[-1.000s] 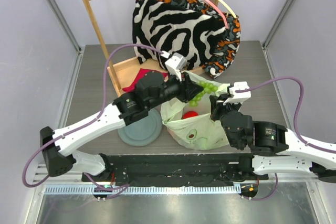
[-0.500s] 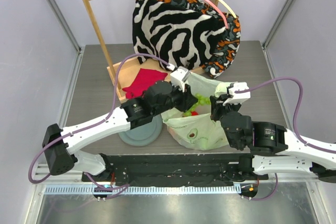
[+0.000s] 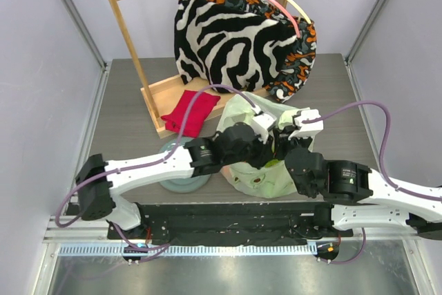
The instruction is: Place the fruits into the plastic bag
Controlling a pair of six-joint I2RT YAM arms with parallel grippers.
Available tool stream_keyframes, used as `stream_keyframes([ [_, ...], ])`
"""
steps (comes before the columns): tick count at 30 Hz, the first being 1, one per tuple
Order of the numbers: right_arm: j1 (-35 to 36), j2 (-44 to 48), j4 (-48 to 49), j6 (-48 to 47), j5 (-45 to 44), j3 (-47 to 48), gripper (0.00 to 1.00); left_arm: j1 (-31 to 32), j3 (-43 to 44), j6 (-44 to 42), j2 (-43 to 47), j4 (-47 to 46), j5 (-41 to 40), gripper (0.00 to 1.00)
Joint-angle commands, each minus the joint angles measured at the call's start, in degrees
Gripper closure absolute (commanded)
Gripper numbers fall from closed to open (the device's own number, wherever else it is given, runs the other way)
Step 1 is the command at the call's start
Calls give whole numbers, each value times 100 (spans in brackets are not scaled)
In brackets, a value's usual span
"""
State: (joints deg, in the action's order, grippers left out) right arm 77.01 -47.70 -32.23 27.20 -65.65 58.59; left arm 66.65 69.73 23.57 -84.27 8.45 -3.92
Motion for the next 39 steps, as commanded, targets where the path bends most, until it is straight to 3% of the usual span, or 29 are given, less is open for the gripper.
stream_keyframes([
  [1,-11,94,85,172,-132,39,99,120,496,-54,-406,446,-258,71],
  [7,-11,138,94,172,-177,21,99,129,515,-107,-275,535,-416,35],
  [13,-20,60,94,198,-264,3,99,129,611,-177,-64,649,-548,13],
  [21,-46,235,76,277,-642,-58,99,129,787,-502,831,939,-1373,6],
  [27,-64,481,85,347,-660,-181,99,129,893,-722,1324,1203,-1549,6],
  [31,-72,481,76,365,-634,-190,99,129,954,-942,1492,1168,-1848,6],
  [35,-64,429,76,382,-598,-181,99,129,1095,-1056,1501,1422,-2735,5],
  [39,-64,420,85,382,-616,-190,99,129,1104,-1004,1431,1563,-2789,6],
])
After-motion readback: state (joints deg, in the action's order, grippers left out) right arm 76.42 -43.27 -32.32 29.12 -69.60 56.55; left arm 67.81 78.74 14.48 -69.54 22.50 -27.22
